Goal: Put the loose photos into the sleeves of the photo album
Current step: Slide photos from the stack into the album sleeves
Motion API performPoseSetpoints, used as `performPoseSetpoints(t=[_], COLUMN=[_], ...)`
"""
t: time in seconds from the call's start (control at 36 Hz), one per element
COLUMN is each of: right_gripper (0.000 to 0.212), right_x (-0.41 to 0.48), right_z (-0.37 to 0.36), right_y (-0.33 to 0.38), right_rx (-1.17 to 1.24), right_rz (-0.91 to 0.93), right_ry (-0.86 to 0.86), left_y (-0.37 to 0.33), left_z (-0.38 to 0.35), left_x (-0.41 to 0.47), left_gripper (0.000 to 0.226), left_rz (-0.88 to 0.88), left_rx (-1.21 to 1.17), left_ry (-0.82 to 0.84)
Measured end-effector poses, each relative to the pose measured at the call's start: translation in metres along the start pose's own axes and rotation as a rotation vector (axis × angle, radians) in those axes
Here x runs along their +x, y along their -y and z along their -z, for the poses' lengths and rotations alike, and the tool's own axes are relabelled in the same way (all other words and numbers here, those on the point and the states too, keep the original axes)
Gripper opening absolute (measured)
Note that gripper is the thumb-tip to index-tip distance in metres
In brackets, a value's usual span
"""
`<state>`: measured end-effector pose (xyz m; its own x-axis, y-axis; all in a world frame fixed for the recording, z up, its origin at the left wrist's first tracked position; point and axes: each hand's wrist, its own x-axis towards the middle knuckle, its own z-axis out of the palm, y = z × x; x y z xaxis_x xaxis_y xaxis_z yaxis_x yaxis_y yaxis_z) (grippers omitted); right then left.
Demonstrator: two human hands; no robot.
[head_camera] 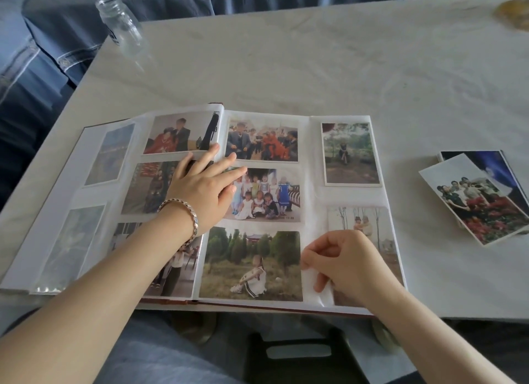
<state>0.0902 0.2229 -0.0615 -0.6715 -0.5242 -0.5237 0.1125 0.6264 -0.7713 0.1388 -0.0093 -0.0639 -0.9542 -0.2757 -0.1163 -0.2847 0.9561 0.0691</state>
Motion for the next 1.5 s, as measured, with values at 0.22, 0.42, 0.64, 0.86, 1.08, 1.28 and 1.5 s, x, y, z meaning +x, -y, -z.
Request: performPoseSetpoints(t=[0.22,0.42,0.64,0.86,1.08,1.28,1.5], right_gripper=[0.033,0.027,0.024,0.034,0.040,0.026,0.043], right_x=[0.002,0.003,0.001,-0.012,-0.010,-0.012,0.000], right_z=[0.051,0.077,0.080,0.055,0.044,0.056,0.066], right_y=[-0.009,-0.005,-0.013,0.004,0.012,0.008,-0.009], right_rx=[-0.204,0.007,0.380,0.125,0.141,0.329,0.129], right_rz=[0.082,-0.052,0.006,0.452,0.438,0.329,0.162], right_ry=[-0.511,-0.389,-0.418,-0.228,-0.173,-0.251,-0.371], left_y=[-0.011,-0.071,-0.129,-0.138,-0.113,-0.106,-0.106], left_z=[0.005,0.001,0.002,0.025,0.036,0.025,0.024], left_x=[0.002,-0.005,0.005,0.019,0.015,0.012,0.009], left_gripper=[0.045,0.040,0.040,0.033,0.024,0.043,0.044], left_rz=[0.049,0.064,0.173,0.276,0.274,0.292,0.266], left_rx=[0.120,-0.247,-0.864,-1.162,-1.179,-1.248,-1.033], left_ry=[0.084,0.016,0.166,0.121,-0.045,-0.034,-0.098])
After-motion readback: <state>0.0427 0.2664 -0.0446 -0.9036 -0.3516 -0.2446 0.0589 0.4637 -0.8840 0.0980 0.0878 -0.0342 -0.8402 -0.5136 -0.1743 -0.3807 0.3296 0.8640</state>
